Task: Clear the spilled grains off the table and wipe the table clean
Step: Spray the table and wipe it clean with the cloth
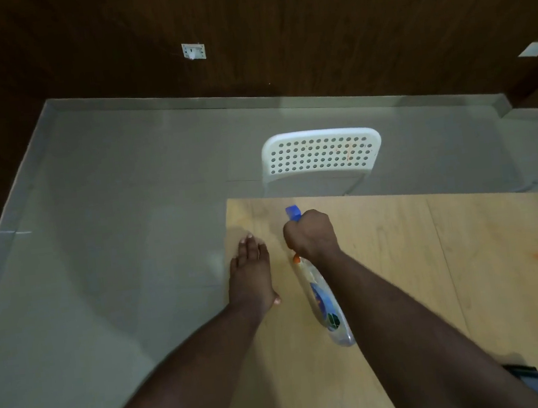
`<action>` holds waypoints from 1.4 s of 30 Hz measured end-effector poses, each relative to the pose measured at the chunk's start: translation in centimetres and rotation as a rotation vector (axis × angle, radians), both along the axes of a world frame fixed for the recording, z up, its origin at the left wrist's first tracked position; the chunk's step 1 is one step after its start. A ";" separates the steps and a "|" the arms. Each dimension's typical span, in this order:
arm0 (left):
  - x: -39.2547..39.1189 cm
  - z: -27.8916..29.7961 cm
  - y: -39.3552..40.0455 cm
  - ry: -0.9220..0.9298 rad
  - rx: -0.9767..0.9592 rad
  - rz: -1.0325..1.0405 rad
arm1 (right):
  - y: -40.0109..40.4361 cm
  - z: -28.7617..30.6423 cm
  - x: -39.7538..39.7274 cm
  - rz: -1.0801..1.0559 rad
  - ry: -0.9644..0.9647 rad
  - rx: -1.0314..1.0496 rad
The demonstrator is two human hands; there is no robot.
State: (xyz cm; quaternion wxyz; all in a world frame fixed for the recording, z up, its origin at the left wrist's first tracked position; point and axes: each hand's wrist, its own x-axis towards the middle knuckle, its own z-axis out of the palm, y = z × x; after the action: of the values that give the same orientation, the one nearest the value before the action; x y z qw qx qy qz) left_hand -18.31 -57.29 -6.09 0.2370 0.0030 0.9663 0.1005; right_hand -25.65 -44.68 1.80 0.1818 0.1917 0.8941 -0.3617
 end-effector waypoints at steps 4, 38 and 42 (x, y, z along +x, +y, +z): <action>0.6 1.3 3.1 0.011 -0.021 -0.047 | 5.4 0.3 0.8 -0.152 -0.003 0.000; 21.2 2.2 25.1 -0.118 0.076 -0.160 | 29.4 2.8 28.2 -0.343 -0.206 -0.082; 25.1 1.6 25.9 -0.095 0.081 -0.140 | 30.5 2.1 32.6 -0.241 -0.269 -0.087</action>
State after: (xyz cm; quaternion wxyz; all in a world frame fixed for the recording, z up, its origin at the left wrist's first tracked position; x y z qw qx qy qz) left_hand 6.83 -31.37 -4.50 0.2885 0.0752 0.9466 0.1228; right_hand 6.97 -14.22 3.86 0.2633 0.3362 0.8158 -0.3901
